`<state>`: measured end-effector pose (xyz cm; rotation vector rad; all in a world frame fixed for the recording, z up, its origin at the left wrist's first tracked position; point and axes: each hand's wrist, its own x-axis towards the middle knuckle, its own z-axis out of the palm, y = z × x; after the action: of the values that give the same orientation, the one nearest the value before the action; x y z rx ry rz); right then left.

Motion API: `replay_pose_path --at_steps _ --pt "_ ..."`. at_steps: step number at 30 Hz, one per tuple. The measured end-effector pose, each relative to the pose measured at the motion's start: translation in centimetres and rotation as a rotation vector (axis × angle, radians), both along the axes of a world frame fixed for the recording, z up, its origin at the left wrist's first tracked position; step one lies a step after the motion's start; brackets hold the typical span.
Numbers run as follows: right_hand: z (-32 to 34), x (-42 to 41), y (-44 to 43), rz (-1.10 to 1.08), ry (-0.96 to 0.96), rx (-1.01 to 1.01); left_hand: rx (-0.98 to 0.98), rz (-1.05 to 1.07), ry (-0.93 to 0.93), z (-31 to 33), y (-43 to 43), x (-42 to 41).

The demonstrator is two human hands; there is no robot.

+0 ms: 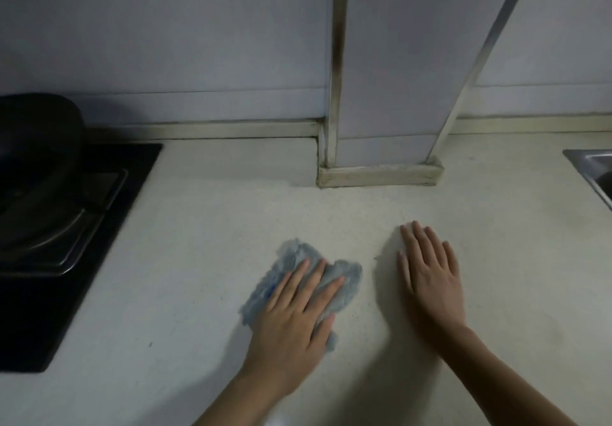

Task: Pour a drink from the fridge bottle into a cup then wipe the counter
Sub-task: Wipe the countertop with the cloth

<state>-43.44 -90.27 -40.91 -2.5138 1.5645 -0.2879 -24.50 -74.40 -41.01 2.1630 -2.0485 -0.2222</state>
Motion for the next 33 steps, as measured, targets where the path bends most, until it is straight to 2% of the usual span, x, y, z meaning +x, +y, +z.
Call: replay_pose_path --at_steps 2,4,8,11,18,25,33 --pt "0.1 0.3 -0.1 0.006 -0.004 0.002 -0.002 -0.008 -0.016 0.2 2.5 0.6" --pt "0.1 0.4 0.2 0.008 -0.013 0.000 -0.021 0.069 -0.040 0.1 3.0 2.4" --pt "0.3 0.6 0.1 0.001 -0.015 -0.004 -0.007 0.337 -0.112 -0.1 -2.2 5.4" --pt "0.1 0.8 -0.1 0.001 -0.006 -0.017 0.031 0.429 -0.080 0.4 -7.0 5.2" --pt "-0.2 0.4 -0.3 0.003 0.047 -0.041 0.054 0.340 -0.045 0.8 -10.5 0.5" --pt "-0.2 -0.6 -0.3 0.016 0.059 -0.048 0.036 0.242 0.058 1.6 -6.8 -6.5" --pt "0.2 0.1 -0.5 0.045 0.071 -0.124 -0.041 0.179 0.051 0.3 -2.9 -8.6"
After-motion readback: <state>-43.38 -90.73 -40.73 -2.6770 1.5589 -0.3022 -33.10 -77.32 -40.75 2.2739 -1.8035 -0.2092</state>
